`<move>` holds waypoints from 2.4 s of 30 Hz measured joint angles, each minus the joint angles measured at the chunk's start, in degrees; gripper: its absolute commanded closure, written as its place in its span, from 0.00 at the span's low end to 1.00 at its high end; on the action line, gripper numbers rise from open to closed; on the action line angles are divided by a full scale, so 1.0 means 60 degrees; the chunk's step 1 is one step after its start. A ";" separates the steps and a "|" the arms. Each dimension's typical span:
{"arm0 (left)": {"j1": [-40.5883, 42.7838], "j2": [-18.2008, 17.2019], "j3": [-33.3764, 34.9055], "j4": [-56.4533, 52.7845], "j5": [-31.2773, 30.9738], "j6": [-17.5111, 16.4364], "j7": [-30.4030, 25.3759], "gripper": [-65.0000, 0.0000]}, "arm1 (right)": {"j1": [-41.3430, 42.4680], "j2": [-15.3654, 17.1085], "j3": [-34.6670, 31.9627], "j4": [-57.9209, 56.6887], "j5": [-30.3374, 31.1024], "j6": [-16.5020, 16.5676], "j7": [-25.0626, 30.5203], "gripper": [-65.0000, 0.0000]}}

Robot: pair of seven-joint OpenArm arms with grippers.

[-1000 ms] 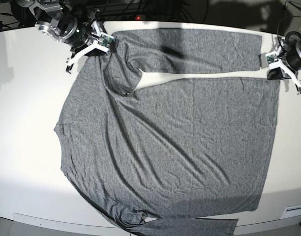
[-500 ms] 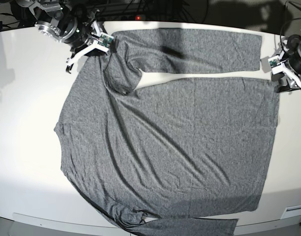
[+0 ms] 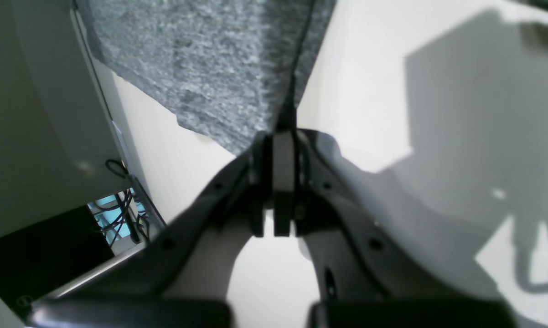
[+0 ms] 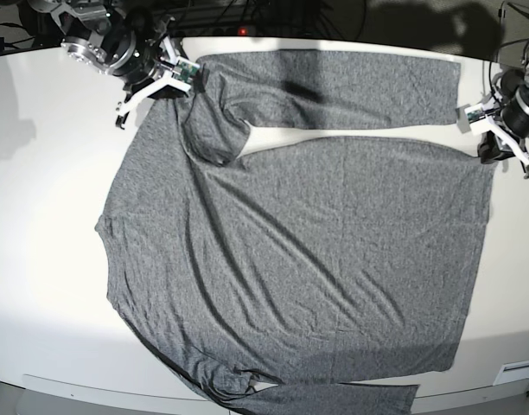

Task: Fold the T-shirt properly
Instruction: 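Lift the shoulder with the right gripper while left holds the cuff, then drag the shoulder along the shirt side with the right gripper, left pulling body edge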

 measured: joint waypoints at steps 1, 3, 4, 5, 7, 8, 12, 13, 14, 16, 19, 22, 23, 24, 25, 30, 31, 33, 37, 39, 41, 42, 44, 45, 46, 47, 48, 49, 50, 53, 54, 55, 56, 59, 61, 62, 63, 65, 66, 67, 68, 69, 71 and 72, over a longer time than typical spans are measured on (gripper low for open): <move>0.0000 0.0000 0.0000 0.0000 0.0000 0.0004 0.0076 1.00 | 0.0000 0.0000 0.0000 0.0000 0.0000 0.0000 0.0000 1.00; 0.0000 -0.0004 0.0000 0.0000 0.0000 0.0004 0.0076 1.00 | 0.0000 0.0000 0.0000 0.0000 0.0000 0.0000 0.0000 1.00; 0.0000 -0.0004 0.0000 0.0004 0.0000 0.0011 0.0076 1.00 | 0.0000 0.0000 0.0000 0.0000 0.0000 0.0000 0.0000 1.00; 0.0000 -0.0004 0.0000 0.0029 0.0000 0.0011 0.0109 1.00 | -0.0004 0.0000 0.0000 0.0000 0.0000 -0.0004 0.0000 1.00; 0.0004 0.0000 0.0000 0.0124 0.0004 -0.0004 0.0259 1.00 | 0.0000 0.0000 0.0000 0.0004 0.0000 -0.0142 -0.0004 1.00; 0.0007 -0.0004 0.0000 0.0171 0.0004 -0.0011 0.0321 1.00 | 0.0000 0.0000 0.0000 0.0018 0.0000 -0.0222 -0.0044 1.00; 0.0026 -0.0004 0.0000 0.0353 -0.0004 -0.0069 0.0397 1.00 | -0.0015 0.0004 -0.0007 0.0393 0.0484 -0.0470 -0.0313 1.00; 0.0026 -0.0007 0.0000 0.0437 -0.0117 -0.0095 0.0423 1.00 | -0.0029 0.0004 -0.0011 0.0532 0.0608 -0.0528 -0.0361 1.00; 0.0033 -0.0004 0.0007 0.0539 -0.0262 -0.0138 0.0433 1.00 | -0.0025 -0.0004 -0.0015 0.0667 0.0754 -0.0590 -0.0412 1.00; 0.0055 0.0000 0.0011 0.0747 -0.0474 -0.0229 0.0393 1.00 | -0.0022 -0.0004 -0.0018 0.0882 0.0718 -0.0714 -0.0514 1.00; 0.0055 -0.0004 0.0018 0.1002 -0.0510 -0.0240 0.0393 1.00 | 0.0007 -0.0007 -0.0015 0.0954 0.0721 -0.0856 -0.0597 1.00; 0.0055 0.0004 0.0036 0.1217 -0.0506 -0.0270 0.0656 1.00 | -0.0004 -0.0328 0.0255 0.0954 0.0732 -0.0885 -0.0652 1.00; 0.0055 0.0000 0.0036 0.1275 -0.0506 -0.0273 0.0772 1.00 | -0.0004 -0.0448 0.0361 0.0954 0.0732 -0.0885 -0.0652 1.00; 0.0055 0.0004 0.0040 0.1330 -0.0506 -0.0302 0.0889 1.00 | 0.0000 -0.0539 0.0492 0.0954 0.0732 -0.0885 -0.0648 1.00; 0.0055 0.0007 0.0044 0.1366 -0.0506 -0.0302 0.0991 1.00 | 0.0015 -0.0623 0.0634 0.0954 0.0739 -0.0889 -0.0641 1.00; 0.0026 0.0000 0.0047 0.1377 -0.0506 -0.0306 0.1104 1.00 | 0.0572 -0.0911 0.1111 0.0954 0.1432 -0.0929 -0.0678 1.00; -0.0015 0.0000 0.0055 0.1377 -0.0506 -0.0306 0.1104 1.00 | 0.0710 -0.1027 0.1206 0.0954 0.1519 -0.0951 -0.0725 1.00; -0.0124 0.0000 0.0055 0.1377 -0.0506 -0.0321 0.1151 1.00 | 0.1005 -0.1286 0.1293 0.0954 0.1770 -0.0954 -0.0725 1.00; -0.0412 0.0022 0.0066 0.1377 -0.0510 -0.0444 0.2135 1.00 | 0.1435 -0.1785 0.1300 0.0954 0.1759 -0.0954 -0.0761 1.00; -0.0543 0.0029 0.0073 0.1377 -0.0521 -0.0492 0.2612 1.00 | 0.1632 -0.1963 0.1300 0.0954 0.1738 -0.0947 -0.0838 1.00; -0.0707 0.0022 0.0080 0.1362 -0.0583 -0.0528 0.2936 1.00 | 0.1825 -0.2127 0.1300 0.0954 0.1730 -0.0954 -0.0889 1.00; -0.0790 0.0022 0.0080 0.1359 -0.0583 -0.0521 0.2980 1.00 | 0.1916 -0.2222 0.1315 0.0951 0.1752 -0.0940 -0.0936 1.00; -0.0907 0.0025 0.0080 0.1359 -0.0579 -0.0492 0.3034 1.00 | 0.2098 -0.2495 0.1417 0.0845 0.1756 -0.0947 -0.0933 1.00; -0.0936 0.0025 0.0080 0.1362 -0.0579 -0.0488 0.3031 1.00 | 0.2182 -0.2641 0.1483 0.0739 0.1749 -0.0954 -0.0933 1.00; -0.0958 0.0022 0.0080 0.1362 -0.0583 -0.0492 0.3038 1.00 | 0.2262 -0.2769 0.1566 0.0656 0.1745 -0.0936 -0.0954 1.00; -0.0958 0.0022 0.0080 0.1362 -0.0579 -0.0495 0.3031 1.00 | 0.2313 -0.2878 0.1654 0.0619 0.1738 -0.0951 -0.0980 1.00; -0.0954 0.0022 0.0080 0.1399 -0.0579 -0.0506 0.3049 1.00 | 0.2357 -0.2973 0.1738 0.0619 0.1730 -0.0951 -0.0980 1.00; -0.0954 0.0022 0.0080 0.1472 -0.0579 -0.0521 0.3082 1.00 | 0.2404 -0.3038 0.1807 0.0619 0.1734 -0.0954 -0.0976 1.00; -0.0958 0.0022 0.0080 0.1588 -0.0576 -0.0521 0.3085 1.00 | 0.2470 -0.3075 0.1843 0.0616 0.1730 -0.0951 -0.0991 1.00; -0.0958 0.0022 0.0080 0.2109 -0.0579 -0.0514 0.3075 1.00 | 0.2707 -0.3075 0.1898 0.0612 0.1759 -0.0954 -0.1002 1.00; -0.0958 0.0022 0.0080 0.2288 -0.0579 -0.0514 0.3078 1.00 | 0.2783 -0.3071 0.1905 0.0612 0.1763 -0.0954 -0.1049 1.00; -0.0958 0.0022 0.0080 0.2448 -0.0579 -0.0517 0.3067 1.00 | 0.2805 -0.3075 0.1905 0.0612 0.1756 -0.0954 -0.1078 1.00; -0.0958 0.0022 0.0080 0.2583 -0.0583 -0.0517 0.3078 1.00 | 0.2805 -0.3075 0.1905 0.0612 0.1756 -0.0954 -0.1078 1.00; -0.0987 0.0022 0.0080 0.2710 -0.0579 -0.0517 0.3067 1.00 | 0.2779 -0.3078 0.1905 0.0612 0.1759 -0.0954 -0.1078 1.00; -0.1009 0.0018 0.0080 0.2707 -0.0579 -0.0517 0.3191 1.00 | 0.2783 -0.3075 0.1945 0.0612 0.1759 -0.0954 -0.1086 1.00; -0.1013 0.0022 0.0080 0.2707 -0.0579 -0.0517 0.3370 1.00 | 0.2779 -0.3075 0.1985 0.0612 0.1759 -0.0954 -0.1086 1.00; -0.1013 0.0022 0.0080 0.2707 -0.0579 -0.0517 0.3421 1.00 | 0.2783 -0.3078 0.2058 0.0612 0.1759 -0.0954 -0.1089 1.00; -0.1031 0.0022 0.0080 0.2707 -0.0583 -0.0521 0.3858 1.00 | 0.2838 -0.3126 0.2251 0.0605 0.1767 -0.0962 -0.1162 1.00; -0.1042 0.0018 0.0080 0.2703 -0.0583 -0.0521 0.3891 1.00 | 0.2892 -0.3155 0.2364 0.0576 0.2058 -0.1104 -0.1282 1.00; -0.1093 0.0025 0.0080 0.2707 -0.0586 -0.0525 0.4127 1.00 | 0.2983 -0.3209 0.2543 0.0557 0.2280 -0.1144 -0.1402 1.00; -0.1166 0.0025 0.0084 0.2707 -0.0590 -0.0528 0.4302 1.00 | 0.3075 -0.3319 0.2750 0.0557 0.2317 -0.1206 -0.1472 1.00; -0.1239 0.0022 0.0084 0.2707 -0.0616 -0.0525 0.4452 1.00 | 0.3169 -0.3468 0.2983 0.0557 0.2528 -0.1268 -0.1515 1.00; -0.1388 0.0022 0.0084 0.2707 -0.0623 -0.0506 0.4870 1.00 | 0.3315 -0.3727 0.3472 0.0557 0.2907 -0.1286 -0.1515 1.00; -0.1443 0.0022 0.0080 0.2707 -0.0743 -0.0488 0.4907 1.00 | 0.3359 -0.3810 0.3661 0.0557 0.3038 -0.1282 -0.1515 1.00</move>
